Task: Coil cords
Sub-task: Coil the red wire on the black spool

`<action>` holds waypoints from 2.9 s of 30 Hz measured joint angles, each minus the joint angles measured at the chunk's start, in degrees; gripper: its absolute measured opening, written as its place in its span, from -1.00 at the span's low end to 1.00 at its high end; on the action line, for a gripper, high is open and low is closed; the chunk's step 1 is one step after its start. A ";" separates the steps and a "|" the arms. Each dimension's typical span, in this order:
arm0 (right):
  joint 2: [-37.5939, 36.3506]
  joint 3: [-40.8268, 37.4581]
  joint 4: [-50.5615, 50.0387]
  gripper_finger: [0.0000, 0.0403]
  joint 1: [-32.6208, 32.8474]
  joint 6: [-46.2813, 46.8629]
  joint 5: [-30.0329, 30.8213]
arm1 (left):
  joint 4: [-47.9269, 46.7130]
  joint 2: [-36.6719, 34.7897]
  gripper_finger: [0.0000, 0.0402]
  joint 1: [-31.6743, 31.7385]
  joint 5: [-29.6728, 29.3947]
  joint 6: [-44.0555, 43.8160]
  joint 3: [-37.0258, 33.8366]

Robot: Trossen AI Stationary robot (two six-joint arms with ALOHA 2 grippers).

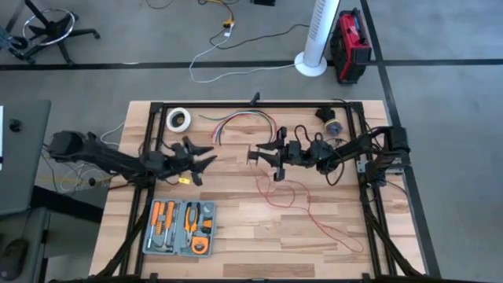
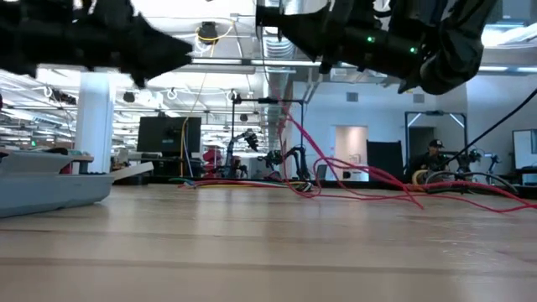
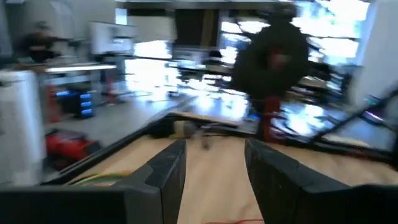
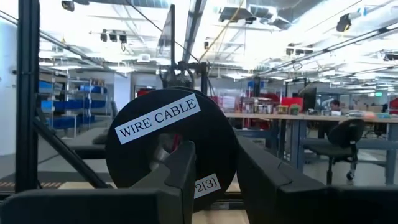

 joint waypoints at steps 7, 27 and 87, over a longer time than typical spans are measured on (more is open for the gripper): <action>-0.57 0.02 0.10 -0.49 -0.17 0.00 -0.04 | 1.59 15.16 -0.23 0.53 4.53 0.39 11.17; -0.57 0.02 0.24 -0.49 -1.85 -0.04 -0.59 | 2.22 31.95 -0.35 4.08 12.15 -1.87 23.23; -12.85 -0.55 -14.73 -0.49 -2.40 -6.47 -5.64 | -8.30 31.90 -0.61 3.73 12.07 -2.60 29.48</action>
